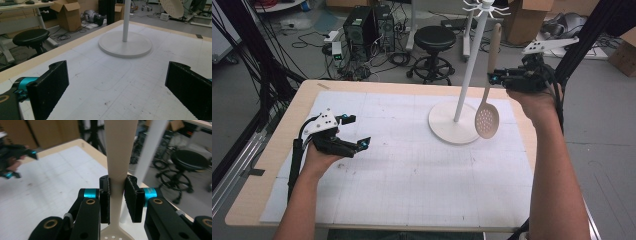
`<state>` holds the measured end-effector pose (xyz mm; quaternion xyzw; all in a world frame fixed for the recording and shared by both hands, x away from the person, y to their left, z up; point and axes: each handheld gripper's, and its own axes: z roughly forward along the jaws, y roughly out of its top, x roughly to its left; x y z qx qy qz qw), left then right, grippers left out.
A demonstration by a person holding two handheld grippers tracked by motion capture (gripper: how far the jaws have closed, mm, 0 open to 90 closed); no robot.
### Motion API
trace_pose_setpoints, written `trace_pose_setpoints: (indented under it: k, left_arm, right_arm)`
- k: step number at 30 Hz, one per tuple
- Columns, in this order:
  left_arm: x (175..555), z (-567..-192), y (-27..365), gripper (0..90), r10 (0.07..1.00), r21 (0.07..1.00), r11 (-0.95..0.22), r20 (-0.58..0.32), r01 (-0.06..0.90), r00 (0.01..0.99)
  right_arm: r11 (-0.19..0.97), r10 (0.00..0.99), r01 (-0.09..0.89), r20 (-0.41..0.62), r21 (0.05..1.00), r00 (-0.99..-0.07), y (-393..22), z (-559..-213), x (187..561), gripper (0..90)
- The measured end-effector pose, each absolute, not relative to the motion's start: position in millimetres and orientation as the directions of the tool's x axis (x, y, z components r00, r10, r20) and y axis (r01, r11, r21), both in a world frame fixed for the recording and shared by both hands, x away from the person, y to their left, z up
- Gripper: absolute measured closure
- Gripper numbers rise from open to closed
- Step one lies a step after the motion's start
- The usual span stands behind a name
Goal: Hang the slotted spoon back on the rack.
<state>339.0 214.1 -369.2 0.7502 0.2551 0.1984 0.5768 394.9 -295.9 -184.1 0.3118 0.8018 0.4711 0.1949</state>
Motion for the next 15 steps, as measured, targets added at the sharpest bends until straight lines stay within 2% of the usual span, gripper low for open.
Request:
trace_pose_setpoints:
  k: [6,15]
  left_arm:
    - [338.7,-368.5,215.6,5.6,0.611,0.969,-0.198,0.002,0.15,0.791]
    - [338.4,-368.2,215.6,5.6,0.609,0.97,-0.194,0.001,0.148,0.793]
  right_arm:
    - [0.338,0.723,0.352,-0.002,0.873,-0.691,-298.8,-178.3,405.0,75.5]
    - [0.349,0.727,0.355,-0.011,0.867,-0.686,-295.4,-180.0,409.9,75.5]
